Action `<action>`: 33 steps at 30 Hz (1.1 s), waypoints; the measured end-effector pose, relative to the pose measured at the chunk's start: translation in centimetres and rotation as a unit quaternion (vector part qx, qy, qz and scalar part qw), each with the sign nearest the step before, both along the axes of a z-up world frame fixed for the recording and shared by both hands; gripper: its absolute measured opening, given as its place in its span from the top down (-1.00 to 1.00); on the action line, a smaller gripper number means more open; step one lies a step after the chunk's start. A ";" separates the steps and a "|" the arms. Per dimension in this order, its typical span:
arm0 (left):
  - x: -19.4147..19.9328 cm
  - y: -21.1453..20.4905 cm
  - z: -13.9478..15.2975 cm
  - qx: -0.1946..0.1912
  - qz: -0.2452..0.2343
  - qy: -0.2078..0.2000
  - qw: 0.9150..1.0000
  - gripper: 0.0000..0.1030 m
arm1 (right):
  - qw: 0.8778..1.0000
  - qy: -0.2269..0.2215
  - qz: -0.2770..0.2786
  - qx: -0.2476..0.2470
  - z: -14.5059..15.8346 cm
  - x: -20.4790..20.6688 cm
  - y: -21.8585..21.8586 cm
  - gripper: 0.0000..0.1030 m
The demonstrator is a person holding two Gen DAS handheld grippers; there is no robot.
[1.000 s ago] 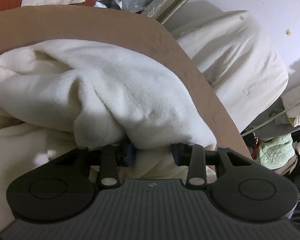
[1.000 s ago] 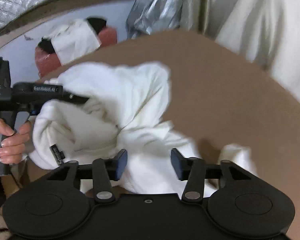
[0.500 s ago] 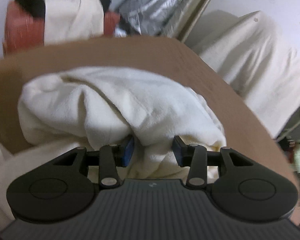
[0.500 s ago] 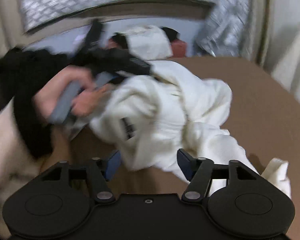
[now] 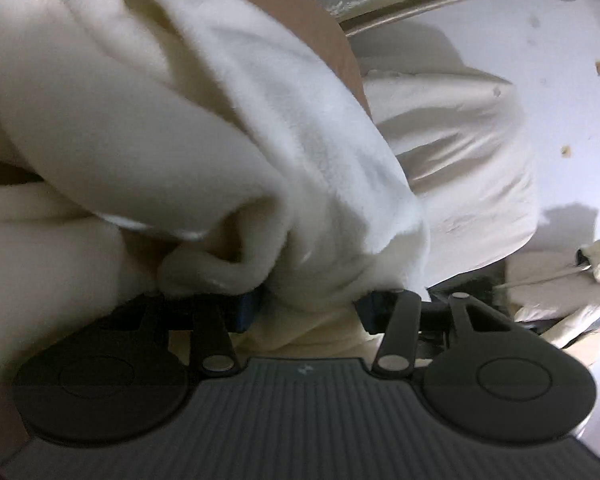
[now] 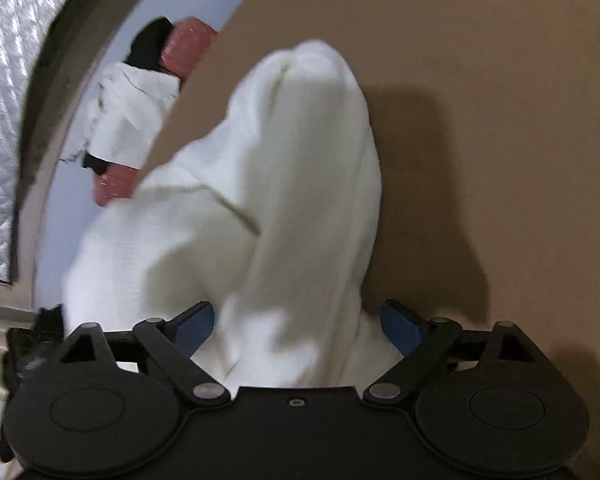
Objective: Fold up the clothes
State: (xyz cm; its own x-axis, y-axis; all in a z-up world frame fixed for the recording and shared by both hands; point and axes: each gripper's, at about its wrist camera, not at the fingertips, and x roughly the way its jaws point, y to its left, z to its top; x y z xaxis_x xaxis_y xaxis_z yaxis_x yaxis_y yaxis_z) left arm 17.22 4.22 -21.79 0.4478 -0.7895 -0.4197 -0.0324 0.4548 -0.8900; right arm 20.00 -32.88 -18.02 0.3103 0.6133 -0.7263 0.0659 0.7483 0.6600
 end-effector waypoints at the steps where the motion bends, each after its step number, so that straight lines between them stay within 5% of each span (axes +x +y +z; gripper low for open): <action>1: 0.2 -0.2 0.1 0.004 -0.003 -0.011 1.000 0.07 | 1.000 -0.003 -0.002 0.005 -0.5 0.4 0.7 -0.84; 4: 0.8 -0.1 -0.5 -0.020 -0.004 -0.018 1.000 -0.01 | 0.999 -0.026 -0.007 0.018 -1.4 1.3 2.5 -0.77; 5: 0.9 0.2 -0.9 -0.038 -0.005 -0.012 0.999 -0.02 | 0.999 -0.044 -0.007 0.020 -1.1 1.4 2.8 -0.59; 6: 0.9 0.3 -1.0 -0.049 -0.009 -0.010 0.999 -0.02 | 0.998 -0.055 -0.005 0.042 -0.9 1.2 2.3 -0.10; 7: 0.8 0.1 -0.9 -0.049 -0.016 -0.013 0.999 -0.04 | 0.996 -0.057 -0.010 0.064 -0.7 0.9 2.3 0.15; 9: 0.5 -0.6 0.0 -0.037 -0.036 -0.030 0.998 -0.11 | 0.995 -0.069 -0.013 0.072 0.3 -0.4 2.6 0.32; 14: -1.5 -2.2 2.5 -0.060 -0.080 -0.100 0.990 -0.19 | 0.989 -0.122 -0.021 0.079 4.0 -5.2 2.3 0.38; 17: -3.2 -3.6 4.4 -0.089 -0.120 -0.143 0.978 -0.19 | 0.983 -0.154 -0.045 0.090 6.3 -9.3 1.4 0.38; 22: -6.1 -7.8 7.4 -0.077 -0.203 -0.195 0.956 -0.19 | 0.977 -0.196 -0.073 0.046 10.1 -17.8 0.3 0.38; 26: -8.0 -12.0 9.6 -0.059 -0.241 -0.222 0.943 -0.19 | 0.975 -0.210 -0.071 -0.029 13.2 -22.5 -0.5 0.39; 30: -8.8 -14.8 11.1 -0.079 -0.258 -0.250 0.930 -0.21 | 0.951 -0.252 -0.047 -0.172 17.9 -25.3 0.8 0.40; 33: -9.0 -15.1 10.5 -0.094 -0.271 -0.241 0.927 -0.22 | 0.940 -0.257 -0.064 -0.216 19.4 -26.8 0.1 0.41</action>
State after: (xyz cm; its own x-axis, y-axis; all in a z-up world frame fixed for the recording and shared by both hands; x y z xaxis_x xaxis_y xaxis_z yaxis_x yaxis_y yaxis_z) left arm 8.26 -10.90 -11.26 0.0632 -0.9924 -0.1053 0.5778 0.1224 -0.8069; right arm -6.81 -32.77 1.36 0.7393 0.2300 -0.6328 -0.0713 0.9613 0.2662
